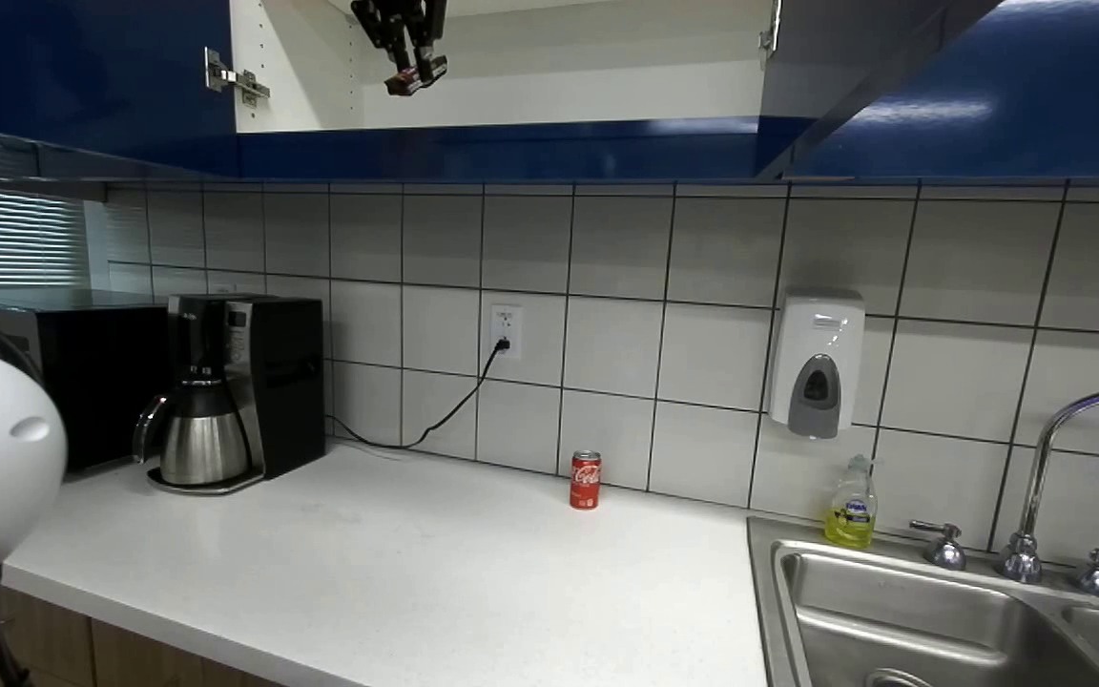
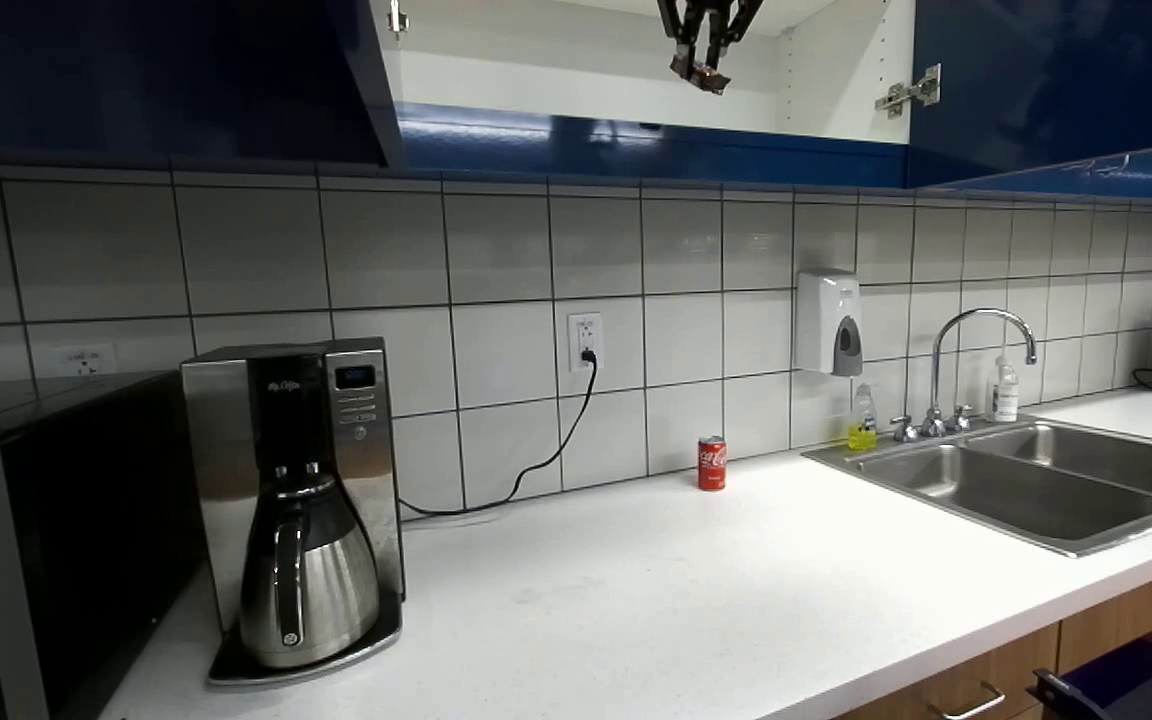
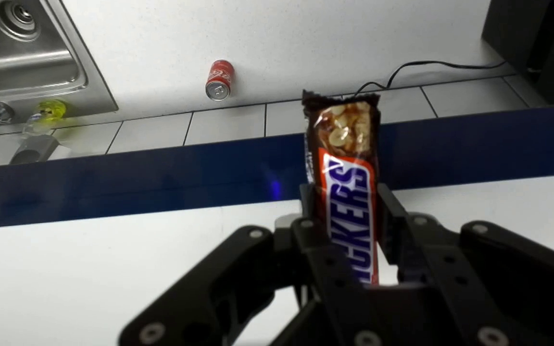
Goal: Put the brown packet in the open upper cabinet.
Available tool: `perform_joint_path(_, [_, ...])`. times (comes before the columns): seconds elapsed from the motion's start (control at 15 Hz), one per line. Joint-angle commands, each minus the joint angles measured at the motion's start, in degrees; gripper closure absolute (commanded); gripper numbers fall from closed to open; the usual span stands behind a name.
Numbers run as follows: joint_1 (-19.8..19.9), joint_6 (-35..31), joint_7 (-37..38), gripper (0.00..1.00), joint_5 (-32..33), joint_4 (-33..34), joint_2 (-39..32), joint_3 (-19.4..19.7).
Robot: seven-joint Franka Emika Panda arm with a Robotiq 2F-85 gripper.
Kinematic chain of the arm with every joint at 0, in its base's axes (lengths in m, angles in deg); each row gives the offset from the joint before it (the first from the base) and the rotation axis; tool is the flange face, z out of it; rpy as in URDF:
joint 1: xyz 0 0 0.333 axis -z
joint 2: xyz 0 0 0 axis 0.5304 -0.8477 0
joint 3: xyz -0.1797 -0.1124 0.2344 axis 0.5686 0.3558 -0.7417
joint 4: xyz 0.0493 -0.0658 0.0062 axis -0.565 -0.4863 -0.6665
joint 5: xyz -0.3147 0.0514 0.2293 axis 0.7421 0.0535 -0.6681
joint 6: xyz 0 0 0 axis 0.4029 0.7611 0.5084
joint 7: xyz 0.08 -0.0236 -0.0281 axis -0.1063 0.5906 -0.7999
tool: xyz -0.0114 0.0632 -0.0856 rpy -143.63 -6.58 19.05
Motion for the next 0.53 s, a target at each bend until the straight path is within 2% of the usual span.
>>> perform_joint_path(0.0, [-0.03,1.95,3.06,0.92,2.25,7.27,-4.87,-0.51])
perform_joint_path(0.47, [-0.29,2.10,4.74,0.92,3.72,14.02,-11.14,-0.09])
